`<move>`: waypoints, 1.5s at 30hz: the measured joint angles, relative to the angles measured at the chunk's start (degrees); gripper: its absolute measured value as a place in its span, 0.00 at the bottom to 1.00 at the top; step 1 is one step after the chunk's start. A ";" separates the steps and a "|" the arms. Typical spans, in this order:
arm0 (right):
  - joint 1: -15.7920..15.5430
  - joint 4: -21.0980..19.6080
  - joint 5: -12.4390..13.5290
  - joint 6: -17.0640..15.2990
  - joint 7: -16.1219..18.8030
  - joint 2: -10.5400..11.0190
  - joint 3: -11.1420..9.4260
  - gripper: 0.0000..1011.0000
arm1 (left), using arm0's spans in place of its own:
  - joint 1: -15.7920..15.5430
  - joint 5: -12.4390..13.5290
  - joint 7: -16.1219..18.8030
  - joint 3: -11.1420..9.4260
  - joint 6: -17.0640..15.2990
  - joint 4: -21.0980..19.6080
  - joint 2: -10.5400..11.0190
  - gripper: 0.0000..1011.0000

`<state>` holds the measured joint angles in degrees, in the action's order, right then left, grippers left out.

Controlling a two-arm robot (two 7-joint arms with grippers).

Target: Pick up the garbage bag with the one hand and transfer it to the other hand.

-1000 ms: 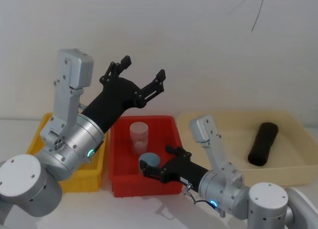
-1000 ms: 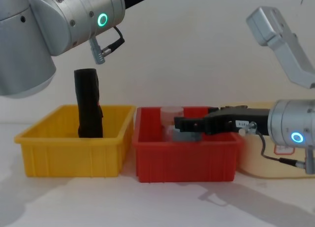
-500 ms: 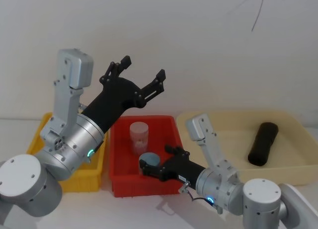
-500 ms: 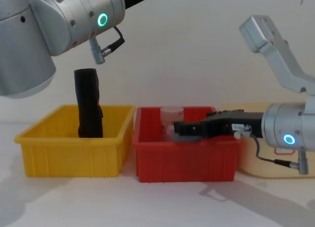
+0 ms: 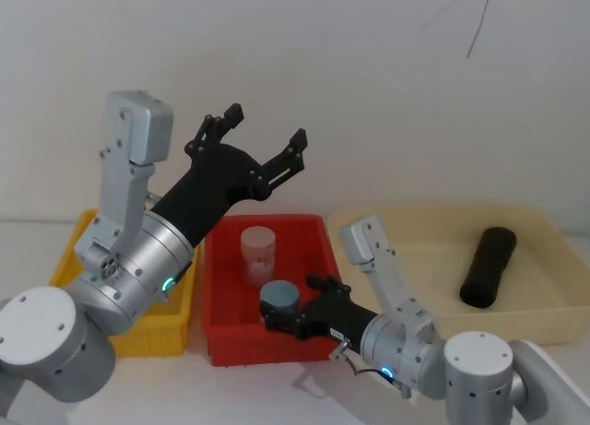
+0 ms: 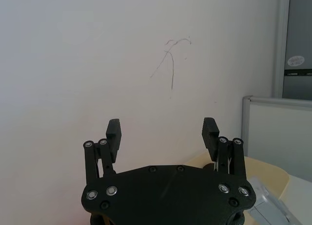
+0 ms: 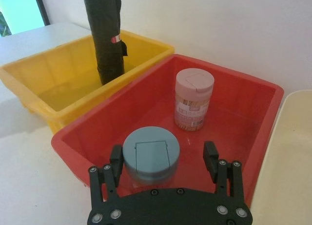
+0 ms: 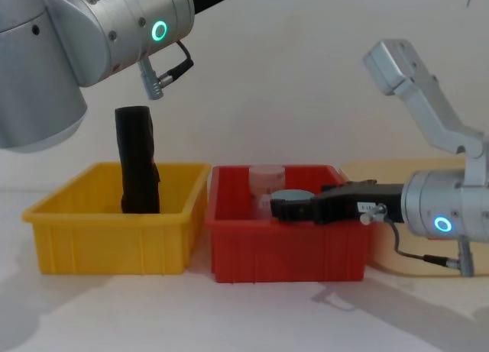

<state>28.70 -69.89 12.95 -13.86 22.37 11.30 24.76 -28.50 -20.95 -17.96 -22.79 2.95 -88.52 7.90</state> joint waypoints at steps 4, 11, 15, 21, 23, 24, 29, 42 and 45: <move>0.29 0.58 -0.02 -0.01 -0.23 -0.12 0.18 0.99 | 0.00 -0.01 0.00 0.00 0.00 0.00 0.00 0.99; 0.55 1.21 0.12 0.11 -0.55 -0.39 0.24 0.90 | 0.00 0.00 0.00 0.00 0.00 0.00 0.00 0.99; 0.59 1.53 0.27 0.28 -0.78 -0.53 0.20 0.78 | 0.00 0.00 0.00 0.00 0.00 0.00 0.00 0.99; 0.61 1.73 0.36 0.38 -1.05 -0.56 0.09 0.65 | 0.00 -0.01 0.00 0.00 0.00 0.00 0.00 0.99; 0.61 1.74 0.41 0.44 -1.13 -0.56 0.02 0.64 | 0.00 -0.01 0.00 0.00 0.00 0.00 0.00 0.99; 0.60 1.74 0.48 0.47 -1.20 -0.56 -0.06 0.64 | 0.00 -0.01 0.00 0.00 0.00 0.00 0.00 0.99; 0.52 1.11 0.85 0.68 -1.59 -0.43 -0.70 0.64 | 0.00 -0.01 0.00 0.00 0.00 0.00 0.00 0.99; 0.72 -4.08 3.35 2.18 -3.39 0.96 -4.99 0.64 | 0.00 -0.01 0.00 0.00 0.00 0.00 0.00 0.99; 1.00 -5.29 3.84 2.69 -4.01 1.47 -6.31 0.64 | 0.00 0.00 0.00 0.00 0.00 0.00 0.00 0.99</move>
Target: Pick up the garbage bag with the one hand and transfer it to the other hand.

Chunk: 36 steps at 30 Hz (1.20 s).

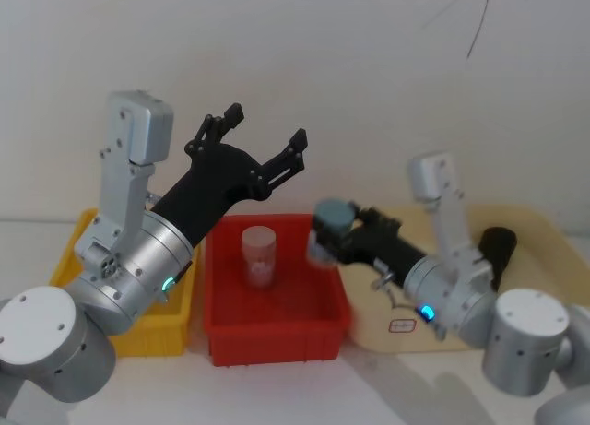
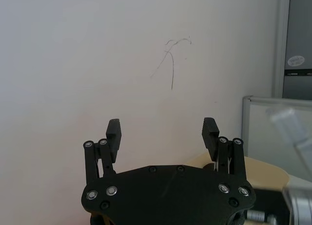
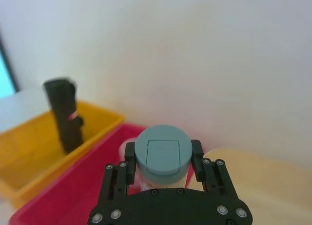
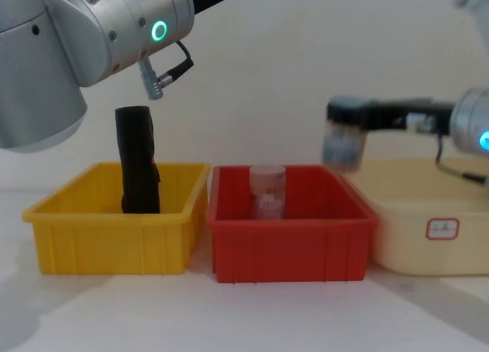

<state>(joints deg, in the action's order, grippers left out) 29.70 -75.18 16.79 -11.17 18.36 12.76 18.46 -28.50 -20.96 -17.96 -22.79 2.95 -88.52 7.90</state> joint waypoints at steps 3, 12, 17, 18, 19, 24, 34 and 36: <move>0.33 -0.88 0.34 0.50 -0.83 0.59 -1.35 0.64 | 0.00 0.00 0.00 0.00 0.00 0.00 0.00 0.99; 1.01 -1.73 0.30 1.20 -3.28 2.54 -4.68 0.64 | 0.00 0.00 0.00 0.00 0.00 0.00 0.00 0.99; 0.95 -1.31 -0.34 0.90 -4.22 3.66 -5.70 0.64 | 0.00 0.00 0.00 0.00 0.00 0.00 0.00 0.99; 0.77 -1.05 -0.62 0.67 -4.41 4.02 -5.93 0.64 | 0.00 0.00 0.00 0.00 0.00 0.00 0.00 0.99; 0.56 -0.83 -0.84 0.46 -4.61 4.32 -6.06 0.64 | 0.00 0.00 0.00 0.00 0.00 0.00 0.00 0.99; -0.46 0.07 -1.97 -0.52 -5.11 5.29 -6.16 0.65 | 0.00 0.00 0.00 0.00 0.00 0.00 0.00 0.99; -3.02 0.40 -3.07 -1.51 -5.39 6.24 -6.14 0.90 | 0.00 0.00 0.00 0.00 0.00 0.00 0.00 0.99; -3.52 0.15 -3.12 -1.52 -5.37 6.34 -6.29 0.96 | 0.00 0.00 0.00 0.00 0.00 0.00 0.00 0.99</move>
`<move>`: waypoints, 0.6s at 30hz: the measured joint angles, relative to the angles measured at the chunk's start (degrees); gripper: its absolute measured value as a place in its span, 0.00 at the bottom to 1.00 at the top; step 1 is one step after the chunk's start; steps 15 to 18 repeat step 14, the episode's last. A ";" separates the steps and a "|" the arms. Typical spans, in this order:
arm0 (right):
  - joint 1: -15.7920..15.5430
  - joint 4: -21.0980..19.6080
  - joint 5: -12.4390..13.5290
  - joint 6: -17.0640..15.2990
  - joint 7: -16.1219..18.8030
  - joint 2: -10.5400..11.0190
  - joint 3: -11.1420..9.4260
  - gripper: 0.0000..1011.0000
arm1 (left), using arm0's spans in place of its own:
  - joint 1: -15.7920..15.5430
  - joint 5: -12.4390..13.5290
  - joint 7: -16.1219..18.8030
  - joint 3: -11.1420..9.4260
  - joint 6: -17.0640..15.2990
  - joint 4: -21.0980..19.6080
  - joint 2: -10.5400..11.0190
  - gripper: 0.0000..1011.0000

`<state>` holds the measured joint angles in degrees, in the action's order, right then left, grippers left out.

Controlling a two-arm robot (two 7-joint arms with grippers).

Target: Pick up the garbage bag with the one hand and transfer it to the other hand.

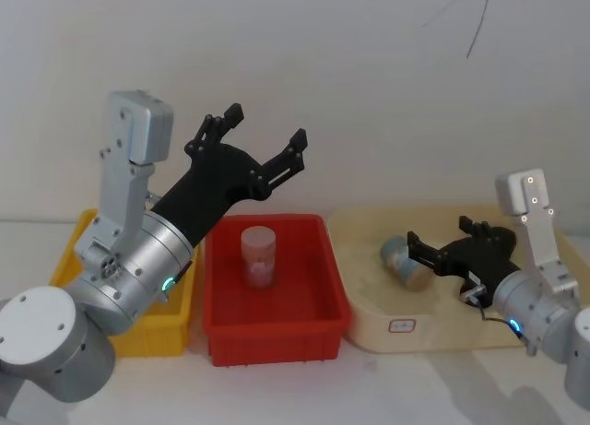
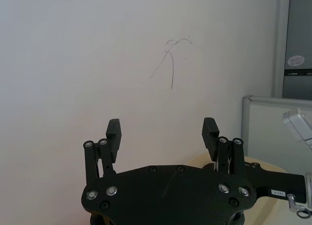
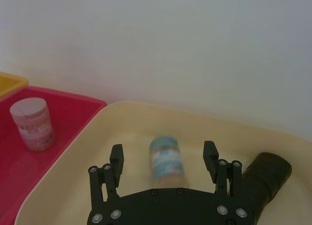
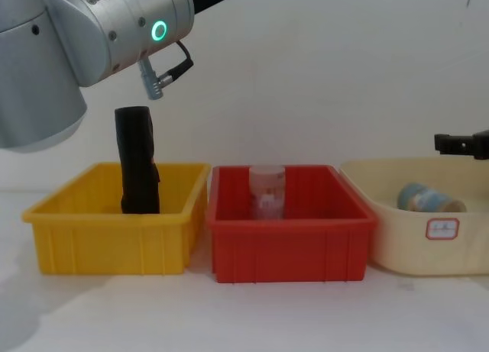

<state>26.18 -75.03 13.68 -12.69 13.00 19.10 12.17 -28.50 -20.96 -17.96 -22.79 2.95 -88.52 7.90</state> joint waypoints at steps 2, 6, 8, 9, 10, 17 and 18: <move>-0.61 -0.47 0.00 0.00 0.08 0.05 -0.24 0.99 | 0.00 0.00 0.00 0.00 0.00 0.00 0.00 0.99; -1.62 -1.37 0.11 0.05 0.26 0.08 -0.66 0.99 | 0.00 0.00 0.00 0.00 0.00 0.00 0.00 0.99; -2.04 -1.81 0.21 0.08 0.36 0.09 -0.84 0.99 | 0.00 0.00 0.00 0.00 0.00 0.00 0.00 0.99; -2.04 -1.81 0.21 0.08 0.36 0.09 -0.84 0.99 | 0.00 0.00 0.00 0.00 0.00 0.00 0.00 0.99; -2.31 -2.10 0.28 0.10 0.46 0.09 -0.95 0.99 | 0.00 0.00 0.00 0.00 0.00 0.00 0.00 0.99; -2.98 -2.78 0.46 0.14 0.61 0.12 -1.25 0.99 | 0.00 0.00 0.00 0.00 0.00 0.00 0.00 0.99; -2.98 -2.78 0.46 0.14 0.61 0.12 -1.25 0.99 | 0.00 0.00 0.00 0.00 0.00 0.00 0.00 0.99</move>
